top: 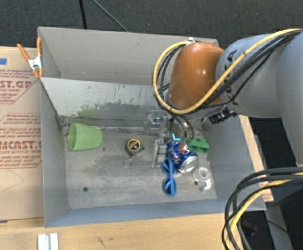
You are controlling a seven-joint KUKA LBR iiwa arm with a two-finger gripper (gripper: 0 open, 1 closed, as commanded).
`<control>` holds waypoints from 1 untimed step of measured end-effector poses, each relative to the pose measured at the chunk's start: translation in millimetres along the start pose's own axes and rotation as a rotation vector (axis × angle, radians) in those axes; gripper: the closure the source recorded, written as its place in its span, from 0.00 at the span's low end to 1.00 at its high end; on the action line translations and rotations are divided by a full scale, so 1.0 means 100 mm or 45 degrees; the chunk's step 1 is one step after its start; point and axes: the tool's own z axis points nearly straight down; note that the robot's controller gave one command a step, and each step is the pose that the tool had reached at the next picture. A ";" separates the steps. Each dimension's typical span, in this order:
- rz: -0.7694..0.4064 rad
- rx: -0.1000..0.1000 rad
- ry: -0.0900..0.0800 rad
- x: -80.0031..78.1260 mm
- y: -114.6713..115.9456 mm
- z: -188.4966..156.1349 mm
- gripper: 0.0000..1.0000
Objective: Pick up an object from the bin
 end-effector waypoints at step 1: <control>-0.122 0.001 -0.002 -0.12 0.08 0.86 0.00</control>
Offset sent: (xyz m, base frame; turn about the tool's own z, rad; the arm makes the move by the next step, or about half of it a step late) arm 0.0128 0.0074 -0.0818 -0.0957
